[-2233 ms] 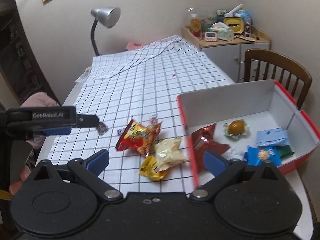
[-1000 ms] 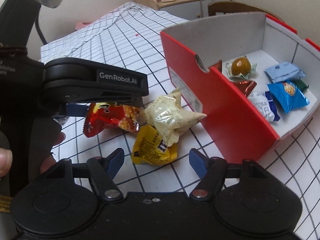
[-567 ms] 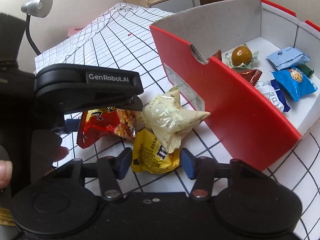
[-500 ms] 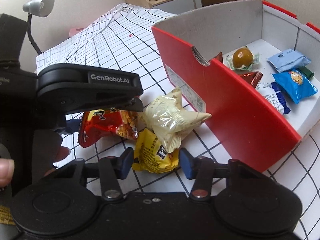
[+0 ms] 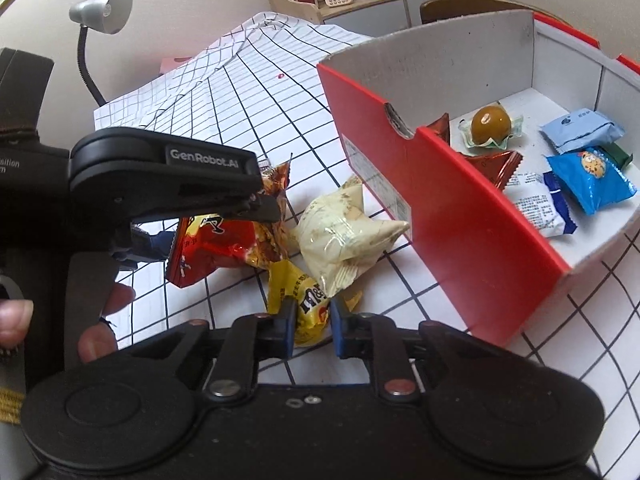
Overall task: Organize snacks
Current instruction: 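Grasp the red-yellow chip bag with the left tool while the right tool grasps the yellow M&M's bag, then carry the chip bag with the left tool while the right tool carries the M&M's bag into the box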
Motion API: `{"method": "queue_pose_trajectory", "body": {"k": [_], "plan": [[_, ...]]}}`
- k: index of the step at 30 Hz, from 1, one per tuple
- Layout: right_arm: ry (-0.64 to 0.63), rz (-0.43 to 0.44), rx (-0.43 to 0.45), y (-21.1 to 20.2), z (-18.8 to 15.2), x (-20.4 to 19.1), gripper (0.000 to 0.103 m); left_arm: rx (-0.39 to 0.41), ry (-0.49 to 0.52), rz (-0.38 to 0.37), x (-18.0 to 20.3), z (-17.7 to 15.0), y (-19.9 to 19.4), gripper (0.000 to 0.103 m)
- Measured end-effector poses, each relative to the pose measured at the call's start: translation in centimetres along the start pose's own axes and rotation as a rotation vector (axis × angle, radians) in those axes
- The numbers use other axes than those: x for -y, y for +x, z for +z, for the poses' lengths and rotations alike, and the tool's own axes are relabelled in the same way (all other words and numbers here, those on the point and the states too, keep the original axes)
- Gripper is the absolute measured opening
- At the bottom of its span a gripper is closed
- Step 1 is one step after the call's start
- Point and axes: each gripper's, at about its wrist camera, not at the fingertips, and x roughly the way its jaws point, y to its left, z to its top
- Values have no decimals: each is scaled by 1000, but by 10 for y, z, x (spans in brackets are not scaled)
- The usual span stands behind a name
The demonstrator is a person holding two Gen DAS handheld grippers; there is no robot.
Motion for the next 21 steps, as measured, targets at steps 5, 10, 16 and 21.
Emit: {"method": "queue_pose_trajectory", "body": {"k": [5, 10, 16, 21], "plan": [[-16, 26, 2, -10, -1, 3, 16, 15, -21, -8, -6, -6, -15, 61], [-43, 57, 6, -30, -6, 3, 16, 35, -40, -15, -8, -12, -38, 61], [-73, 96, 19, -54, -4, 7, 16, 67, -48, -25, -3, -21, -70, 61], [-90, 133, 43, -81, -1, 11, 16, 92, -43, -10, 11, -27, -97, 61]]}}
